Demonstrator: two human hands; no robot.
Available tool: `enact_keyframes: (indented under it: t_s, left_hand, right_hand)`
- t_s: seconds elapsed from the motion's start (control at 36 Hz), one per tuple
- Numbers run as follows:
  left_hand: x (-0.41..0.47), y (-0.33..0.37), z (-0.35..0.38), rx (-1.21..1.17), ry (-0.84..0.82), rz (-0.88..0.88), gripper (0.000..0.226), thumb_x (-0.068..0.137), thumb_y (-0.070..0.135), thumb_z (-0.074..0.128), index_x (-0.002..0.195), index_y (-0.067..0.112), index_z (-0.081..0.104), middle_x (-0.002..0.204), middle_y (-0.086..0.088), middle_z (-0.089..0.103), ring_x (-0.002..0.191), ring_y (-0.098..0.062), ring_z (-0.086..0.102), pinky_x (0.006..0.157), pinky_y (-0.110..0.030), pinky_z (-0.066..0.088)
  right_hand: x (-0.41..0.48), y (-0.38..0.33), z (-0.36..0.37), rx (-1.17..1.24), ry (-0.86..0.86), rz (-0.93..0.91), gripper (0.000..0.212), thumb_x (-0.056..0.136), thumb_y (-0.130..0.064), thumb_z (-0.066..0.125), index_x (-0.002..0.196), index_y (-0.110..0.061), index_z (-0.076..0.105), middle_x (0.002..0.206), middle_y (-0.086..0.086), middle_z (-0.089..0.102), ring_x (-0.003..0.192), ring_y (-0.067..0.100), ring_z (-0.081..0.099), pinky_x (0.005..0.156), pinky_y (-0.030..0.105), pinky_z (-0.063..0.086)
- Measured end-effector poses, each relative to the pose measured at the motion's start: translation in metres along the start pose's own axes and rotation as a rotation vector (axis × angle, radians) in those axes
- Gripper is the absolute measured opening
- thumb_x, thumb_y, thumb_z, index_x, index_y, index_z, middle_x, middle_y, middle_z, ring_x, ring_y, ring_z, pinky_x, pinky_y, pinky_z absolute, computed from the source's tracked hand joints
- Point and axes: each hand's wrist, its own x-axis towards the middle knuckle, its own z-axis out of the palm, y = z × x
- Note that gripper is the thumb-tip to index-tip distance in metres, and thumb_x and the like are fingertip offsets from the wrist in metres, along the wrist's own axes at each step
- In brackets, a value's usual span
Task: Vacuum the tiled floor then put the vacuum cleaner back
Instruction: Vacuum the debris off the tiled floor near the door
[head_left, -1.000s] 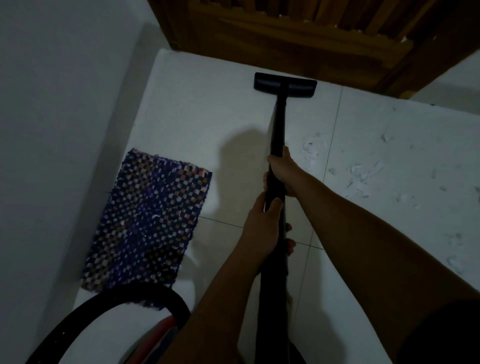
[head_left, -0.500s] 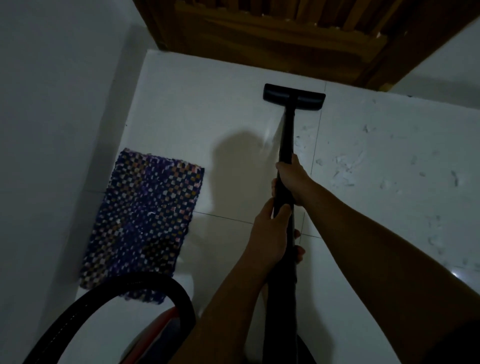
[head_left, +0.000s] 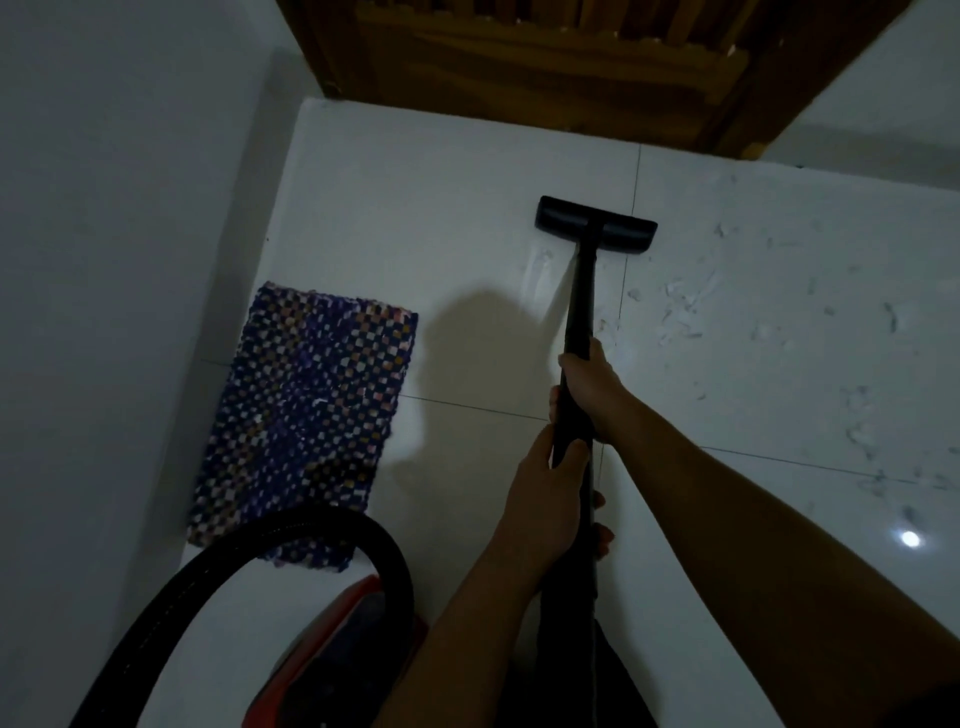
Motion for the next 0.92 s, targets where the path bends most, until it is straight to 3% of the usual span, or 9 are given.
enact_keyframes:
  t_s: [0.08, 0.17, 0.28, 0.58, 0.69, 0.92]
  left_hand:
    - [-0.006, -0.006, -0.007, 0.023, 0.021, 0.016, 0.040, 0.101, 0.023, 0.039, 0.141, 0.021, 0.041, 0.081, -0.006, 0.057, 0.052, -0.010, 0.054, 0.036, -0.013, 0.042]
    - [-0.012, -0.013, -0.016, 0.033, 0.021, 0.023, 0.037, 0.102, 0.023, 0.037, 0.138, 0.022, 0.043, 0.075, -0.006, 0.055, 0.039, -0.004, 0.053, 0.034, -0.014, 0.042]
    - [-0.018, -0.023, -0.026, -0.039, 0.026, -0.002, 0.036, 0.101, 0.027, 0.038, 0.136, 0.027, 0.043, 0.068, -0.010, 0.054, 0.032, -0.010, 0.050, 0.035, -0.019, 0.044]
    - [-0.028, -0.039, -0.039, -0.047, 0.053, -0.005, 0.028, 0.100, 0.027, 0.040, 0.127, 0.028, 0.048, 0.067, -0.008, 0.056, 0.042, -0.014, 0.052, 0.044, -0.024, 0.047]
    - [-0.028, -0.050, -0.041, 0.037, 0.066, 0.013, 0.034, 0.099, 0.030, 0.040, 0.132, 0.026, 0.047, 0.079, -0.006, 0.057, 0.057, -0.018, 0.054, 0.064, -0.036, 0.049]
    - [-0.035, -0.066, -0.042, 0.100, 0.054, 0.029, 0.036, 0.099, 0.031, 0.039, 0.133, 0.027, 0.047, 0.091, -0.013, 0.059, 0.075, -0.027, 0.054, 0.073, -0.042, 0.047]
  right_hand:
    - [-0.005, 0.008, 0.009, 0.001, -0.022, 0.006, 0.045, 0.098, -0.014, 0.038, 0.141, -0.029, 0.030, 0.059, 0.010, 0.049, 0.045, 0.022, 0.049, 0.046, 0.031, 0.045]
    - [-0.010, 0.015, 0.019, -0.021, -0.035, 0.006, 0.046, 0.099, -0.015, 0.038, 0.142, -0.029, 0.029, 0.059, 0.010, 0.050, 0.044, 0.021, 0.049, 0.044, 0.030, 0.044]
    - [-0.016, 0.020, 0.031, -0.029, -0.048, 0.011, 0.052, 0.098, -0.016, 0.038, 0.146, -0.034, 0.025, 0.061, 0.010, 0.051, 0.045, 0.021, 0.050, 0.043, 0.028, 0.044]
    - [-0.031, 0.029, 0.046, -0.043, -0.066, 0.038, 0.054, 0.098, -0.012, 0.037, 0.145, -0.033, 0.023, 0.061, 0.011, 0.049, 0.045, 0.021, 0.049, 0.043, 0.029, 0.044]
    - [-0.035, 0.038, 0.047, -0.036, -0.051, 0.044, 0.052, 0.098, -0.013, 0.038, 0.145, -0.032, 0.025, 0.060, 0.010, 0.049, 0.045, 0.021, 0.049, 0.044, 0.029, 0.044]
    - [-0.045, 0.053, 0.043, -0.009, -0.048, 0.023, 0.054, 0.098, -0.013, 0.037, 0.146, -0.032, 0.022, 0.060, 0.011, 0.049, 0.047, 0.022, 0.049, 0.047, 0.032, 0.044]
